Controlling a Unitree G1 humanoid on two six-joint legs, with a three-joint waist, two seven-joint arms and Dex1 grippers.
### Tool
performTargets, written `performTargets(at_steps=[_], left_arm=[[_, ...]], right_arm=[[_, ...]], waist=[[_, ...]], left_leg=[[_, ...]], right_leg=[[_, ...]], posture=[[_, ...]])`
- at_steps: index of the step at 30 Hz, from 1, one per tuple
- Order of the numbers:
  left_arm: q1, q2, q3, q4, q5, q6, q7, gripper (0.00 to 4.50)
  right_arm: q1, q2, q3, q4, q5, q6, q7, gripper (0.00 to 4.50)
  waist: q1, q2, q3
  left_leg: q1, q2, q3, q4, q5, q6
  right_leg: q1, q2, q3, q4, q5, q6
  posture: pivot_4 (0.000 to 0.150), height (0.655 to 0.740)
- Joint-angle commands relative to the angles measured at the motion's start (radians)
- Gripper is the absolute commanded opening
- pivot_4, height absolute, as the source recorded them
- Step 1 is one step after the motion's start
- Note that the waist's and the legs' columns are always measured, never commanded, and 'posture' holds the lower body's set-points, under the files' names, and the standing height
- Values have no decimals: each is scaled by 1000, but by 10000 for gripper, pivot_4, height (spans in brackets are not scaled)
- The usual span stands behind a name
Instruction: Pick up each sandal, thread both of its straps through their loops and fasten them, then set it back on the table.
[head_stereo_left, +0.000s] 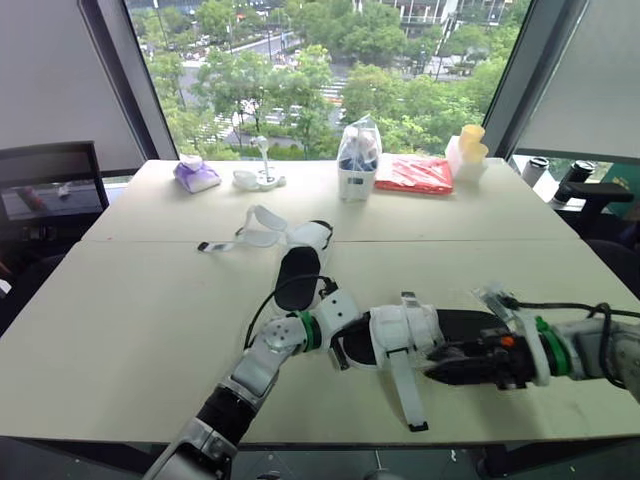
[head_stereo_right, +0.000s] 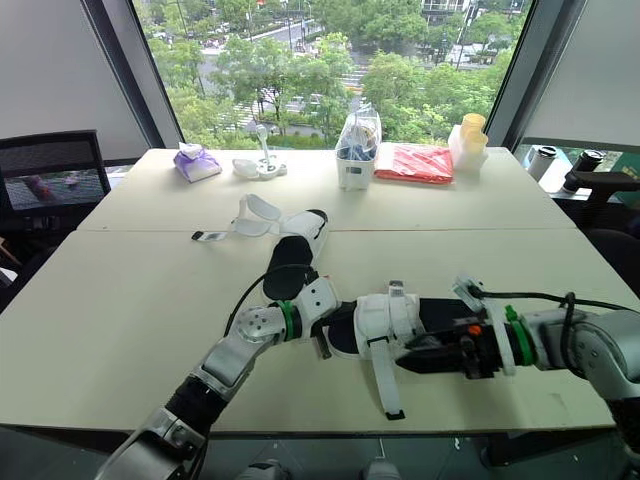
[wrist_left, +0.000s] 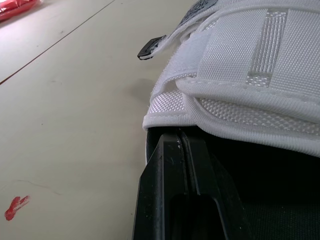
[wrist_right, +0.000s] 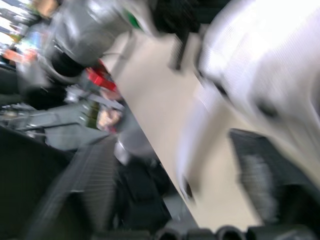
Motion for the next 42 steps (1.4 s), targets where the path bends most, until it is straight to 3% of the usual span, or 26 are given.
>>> performTargets(at_steps=[1,11,14,21,26,32,39,42], left_arm=[[48,3,-47,49,29,48,-15,0],[26,2,-46,70,33,37,-20,0],[22,4,-41,71,31,39,-19,0],[31,5,-46,66,32,38,-21,0],[32,3,-45,69,30,38,-21,0],[25,-5,-50,82,33,33,-21,0],[21,-1,-47,89,39,27,-13,0],[29,4,-47,82,39,28,-14,0]], right_arm=[[-1,2,25,-9,-11,-21,32,43804],[6,126,128,-48,2,9,3,43804],[-15,185,88,-33,36,39,-42,35760],[-33,202,4,-64,121,102,-82,1200],[-87,233,-48,-82,195,156,-147,493],[-289,441,-137,110,229,204,-386,493],[-277,551,-246,205,224,247,-572,493],[-267,586,-303,227,235,253,-632,9206]], waist=[[0,1,0],[5,0,0],[5,0,0],[5,0,0],[5,0,0],[5,-1,-1],[-11,-4,-4],[-18,-2,-5]], left_leg=[[0,0,0,0,0,0],[-1,0,0,0,0,0],[-1,0,-1,0,0,0],[-1,0,-1,0,0,0],[-1,0,-1,1,0,0],[0,0,-2,1,0,0],[1,0,-1,1,0,1],[1,0,-2,2,0,1]], right_leg=[[0,0,0,0,0,0],[0,0,0,-1,0,1],[0,0,0,0,0,0],[0,0,0,0,0,0],[0,0,0,0,0,0],[0,0,0,1,1,-1],[0,1,0,2,2,-3],[1,1,0,5,2,-3]], posture=[[1500,7400],[1500,7400],[1500,7400],[1500,7400],[1500,7400],[1500,7400],[1500,7400],[1500,7400]])
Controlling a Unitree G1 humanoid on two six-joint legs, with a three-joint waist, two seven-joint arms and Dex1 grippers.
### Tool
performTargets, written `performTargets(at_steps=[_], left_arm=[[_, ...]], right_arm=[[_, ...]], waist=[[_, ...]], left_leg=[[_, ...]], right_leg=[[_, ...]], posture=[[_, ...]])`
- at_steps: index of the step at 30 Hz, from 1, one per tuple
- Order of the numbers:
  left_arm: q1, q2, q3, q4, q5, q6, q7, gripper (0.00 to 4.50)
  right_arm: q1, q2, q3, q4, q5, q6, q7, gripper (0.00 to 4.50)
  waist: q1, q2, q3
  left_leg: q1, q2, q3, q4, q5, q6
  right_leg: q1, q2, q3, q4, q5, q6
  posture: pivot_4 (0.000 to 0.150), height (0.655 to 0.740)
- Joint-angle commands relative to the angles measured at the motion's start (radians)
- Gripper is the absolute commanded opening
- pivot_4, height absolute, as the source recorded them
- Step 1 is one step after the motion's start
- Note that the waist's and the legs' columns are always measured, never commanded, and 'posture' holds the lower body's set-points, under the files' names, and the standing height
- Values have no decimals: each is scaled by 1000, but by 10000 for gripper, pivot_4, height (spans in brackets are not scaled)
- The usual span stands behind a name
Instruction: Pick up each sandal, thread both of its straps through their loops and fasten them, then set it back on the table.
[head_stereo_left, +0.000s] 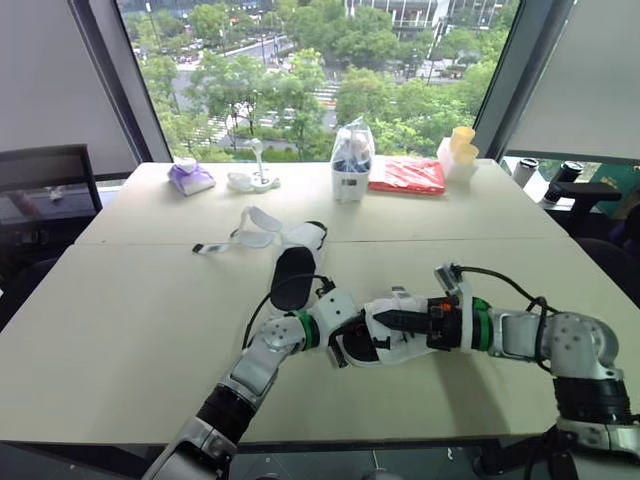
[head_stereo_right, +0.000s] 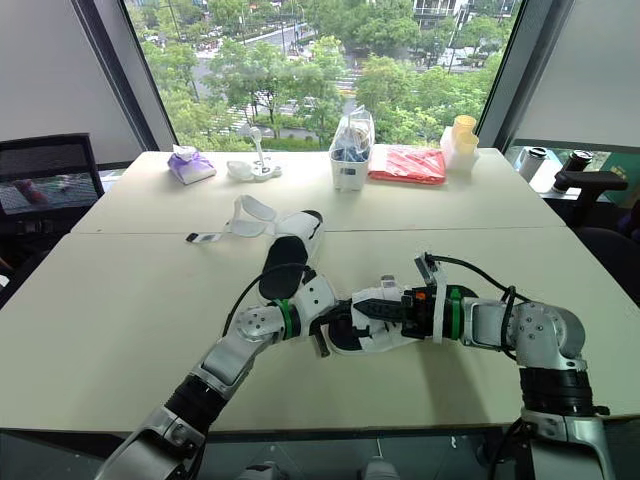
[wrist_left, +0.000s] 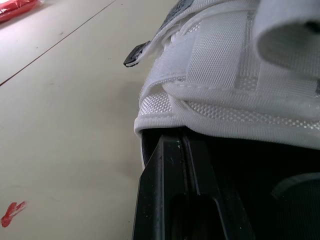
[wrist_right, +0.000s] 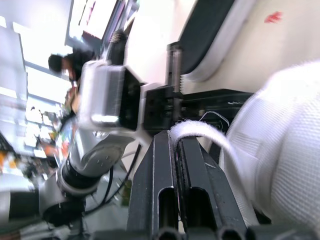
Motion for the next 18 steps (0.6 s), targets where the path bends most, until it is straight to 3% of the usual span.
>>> performTargets(at_steps=[1,4,8,12,15,18], left_arm=[[49,7,-52,54,32,29,-23,0],[47,8,-51,56,33,30,-25,0],[36,6,-49,66,33,27,-28,0],[29,5,-47,75,33,20,-31,0],[28,6,-46,78,34,18,-34,0],[29,9,-49,79,36,16,-39,0]], right_arm=[[-16,38,-93,17,31,-6,-84,13745],[-37,69,-126,21,51,-2,-138,28550],[-61,79,-130,1,73,0,-171,28550],[-79,25,-53,-49,1,-81,-118,28550],[-97,-92,76,-130,-111,-226,60,28550],[-106,-255,298,-201,-292,-425,305,28550]], waist=[[-3,1,-1],[-3,2,-2],[-2,2,-2],[-2,2,-2],[-2,3,-1],[-4,3,-1]], left_leg=[[0,0,0,0,0,0],[0,0,0,0,0,0],[0,0,-1,0,0,0],[-1,0,-1,0,0,0],[-1,-1,-1,0,0,0],[-1,-1,0,-1,0,0]], right_leg=[[0,0,0,0,0,0],[0,0,0,1,0,0],[0,0,0,1,0,0],[0,0,0,1,-1,1],[-1,0,0,1,-1,2],[-1,-1,0,0,-2,3]], posture=[[1500,7400],[1500,7400],[1500,7400],[1500,7400],[1500,7400],[1500,7400]])
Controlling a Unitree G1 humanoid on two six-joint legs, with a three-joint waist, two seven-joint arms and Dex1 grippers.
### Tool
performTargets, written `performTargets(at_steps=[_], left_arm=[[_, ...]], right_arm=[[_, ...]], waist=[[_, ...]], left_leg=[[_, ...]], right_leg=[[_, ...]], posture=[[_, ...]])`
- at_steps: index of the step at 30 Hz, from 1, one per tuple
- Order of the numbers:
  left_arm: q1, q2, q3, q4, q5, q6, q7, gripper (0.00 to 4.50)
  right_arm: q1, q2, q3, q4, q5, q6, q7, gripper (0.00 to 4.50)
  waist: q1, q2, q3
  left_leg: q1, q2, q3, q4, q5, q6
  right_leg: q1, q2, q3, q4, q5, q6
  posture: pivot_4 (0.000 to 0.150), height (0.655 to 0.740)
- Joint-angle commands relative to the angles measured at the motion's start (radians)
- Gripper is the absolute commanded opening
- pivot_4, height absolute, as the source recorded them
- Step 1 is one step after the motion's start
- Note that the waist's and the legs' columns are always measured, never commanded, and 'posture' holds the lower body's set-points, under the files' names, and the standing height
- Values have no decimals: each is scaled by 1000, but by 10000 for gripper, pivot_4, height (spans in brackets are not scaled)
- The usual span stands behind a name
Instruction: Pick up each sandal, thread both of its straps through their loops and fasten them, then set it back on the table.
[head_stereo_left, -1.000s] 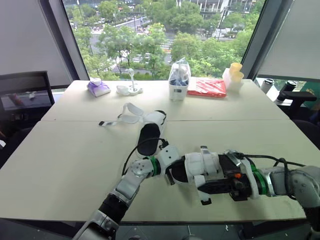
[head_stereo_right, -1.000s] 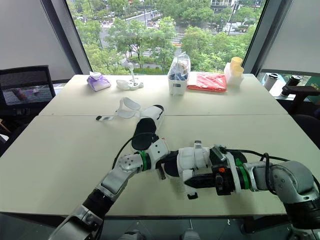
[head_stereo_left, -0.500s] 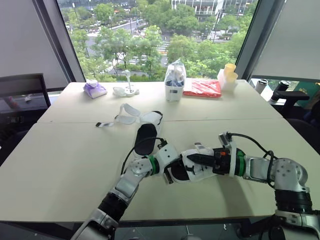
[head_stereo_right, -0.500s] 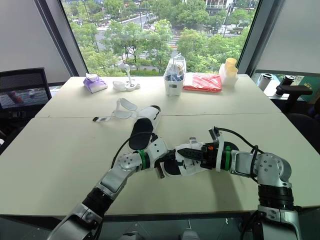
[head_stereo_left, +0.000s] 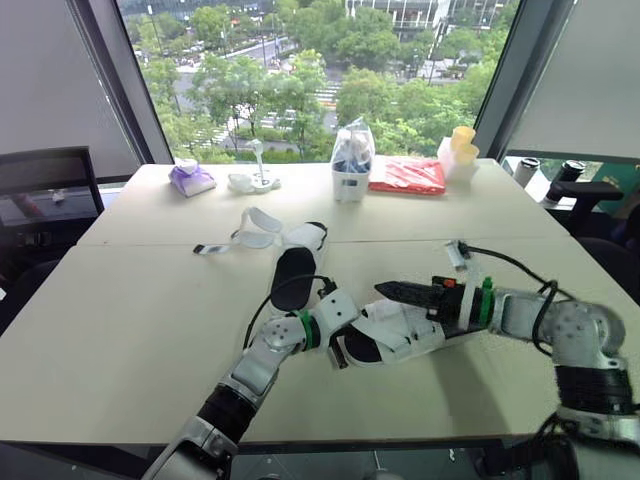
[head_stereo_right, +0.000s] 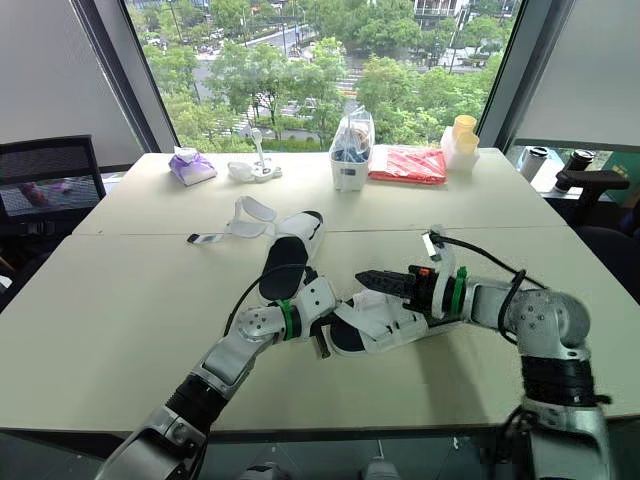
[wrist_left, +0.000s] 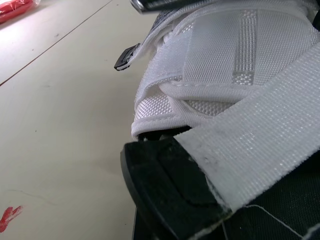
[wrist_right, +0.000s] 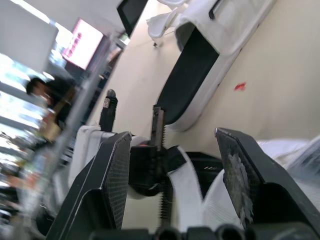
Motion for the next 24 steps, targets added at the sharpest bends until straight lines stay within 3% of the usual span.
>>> performTargets(at_steps=[1,7,11,24], left_arm=[[34,10,-46,72,36,31,-19,0],[25,-1,-38,90,27,23,-18,0],[59,-38,25,49,-83,38,-55,0],[102,-26,45,62,-104,9,-72,0]], right_arm=[[-37,-110,185,-86,-159,-210,256,28550],[-175,-112,409,52,-399,-447,465,28550],[-239,-79,500,147,-510,-520,529,28550],[-289,-24,564,282,-659,-602,670,28550]], waist=[[-1,0,0],[1,-1,0],[2,-1,0],[-1,-1,0]], left_leg=[[0,0,0,0,0,0],[0,0,0,1,0,0],[-1,0,0,0,0,0],[-1,0,-1,-4,-1,0]], right_leg=[[0,0,0,0,0,0],[0,0,0,-1,0,1],[0,-1,0,-1,0,1],[-3,-1,0,-1,3,2]], posture=[[1500,7400],[1500,7400],[1500,7400],[1500,7400]])
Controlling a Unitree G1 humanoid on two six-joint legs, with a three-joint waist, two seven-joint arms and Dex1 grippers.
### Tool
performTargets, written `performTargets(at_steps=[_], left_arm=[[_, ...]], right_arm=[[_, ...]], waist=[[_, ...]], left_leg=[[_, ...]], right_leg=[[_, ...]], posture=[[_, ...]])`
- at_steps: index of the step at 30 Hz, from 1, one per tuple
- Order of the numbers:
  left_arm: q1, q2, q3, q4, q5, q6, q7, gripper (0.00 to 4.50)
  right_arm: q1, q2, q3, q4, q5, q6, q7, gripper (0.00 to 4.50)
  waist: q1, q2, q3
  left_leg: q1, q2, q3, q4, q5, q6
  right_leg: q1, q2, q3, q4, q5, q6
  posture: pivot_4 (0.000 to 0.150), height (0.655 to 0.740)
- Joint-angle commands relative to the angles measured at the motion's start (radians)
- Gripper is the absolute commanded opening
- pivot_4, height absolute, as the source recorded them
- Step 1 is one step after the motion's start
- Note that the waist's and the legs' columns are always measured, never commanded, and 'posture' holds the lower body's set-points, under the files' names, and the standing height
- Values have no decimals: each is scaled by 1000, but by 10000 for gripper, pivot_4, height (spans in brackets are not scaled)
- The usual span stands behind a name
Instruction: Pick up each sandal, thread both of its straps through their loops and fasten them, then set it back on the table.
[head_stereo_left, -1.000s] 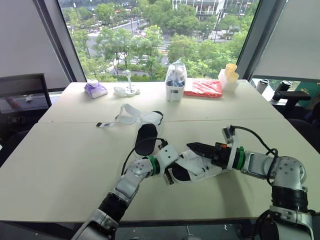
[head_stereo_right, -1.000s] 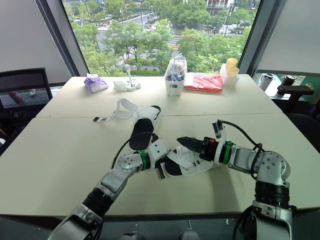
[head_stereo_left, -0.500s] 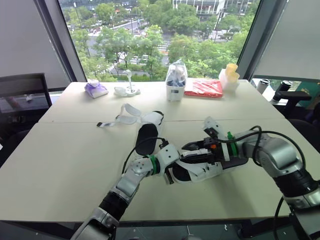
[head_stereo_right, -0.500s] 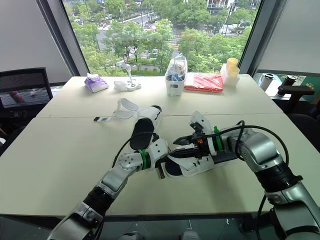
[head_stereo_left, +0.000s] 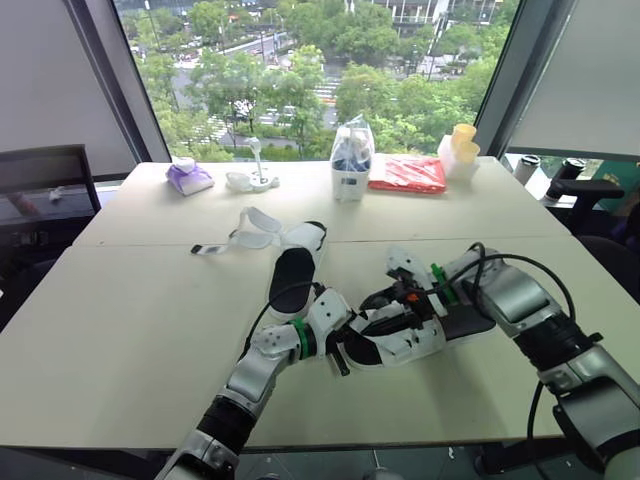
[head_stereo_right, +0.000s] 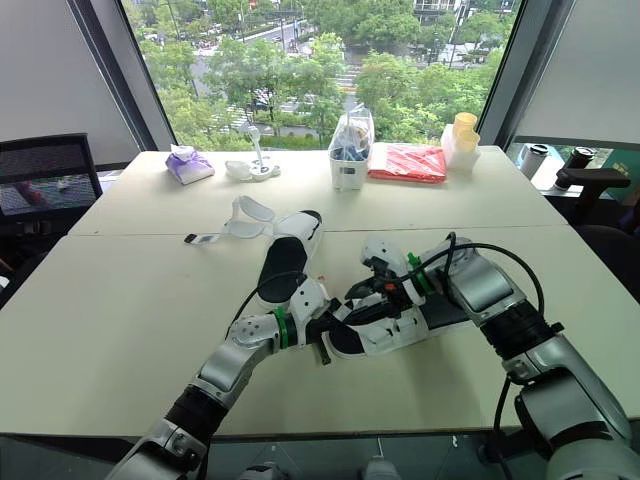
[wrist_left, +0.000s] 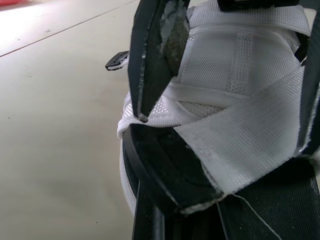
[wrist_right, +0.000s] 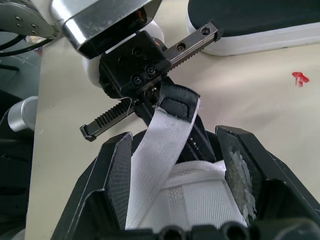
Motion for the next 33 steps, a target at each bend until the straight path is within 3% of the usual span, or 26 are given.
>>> performTargets(at_steps=[1,6,21,24,29,33], left_arm=[[36,13,-23,56,22,18,-5,0],[34,11,-22,62,26,14,2,0],[21,16,-24,81,34,5,6,0],[18,15,-26,89,36,1,5,0],[17,15,-27,94,37,-3,5,0],[18,14,-26,97,37,-3,8,0]], right_arm=[[-13,15,-6,-1,-25,-22,21,23267],[-1,20,-7,-17,-48,-30,40,403],[-39,29,-105,2,7,65,67,403],[-21,12,-77,-11,-23,26,92,12563],[-18,17,-60,-33,-52,29,85,38003],[-2,-4,-41,-77,-55,39,114,38003]], waist=[[0,0,0],[0,0,0],[0,0,0],[0,0,0],[0,0,0],[0,0,0]], left_leg=[[0,0,0,0,0,0],[0,0,0,0,0,0],[1,0,0,1,0,0],[1,0,0,1,0,0],[1,0,0,1,0,0],[1,0,0,2,0,0]], right_leg=[[0,0,0,0,0,0],[0,0,0,0,0,0],[1,0,0,1,0,-1],[1,0,0,1,0,0],[1,0,0,1,0,1],[0,0,0,2,0,1]], posture=[[1500,7400],[1500,7400],[1500,7400],[1500,7400],[1500,7400],[1500,7400]])
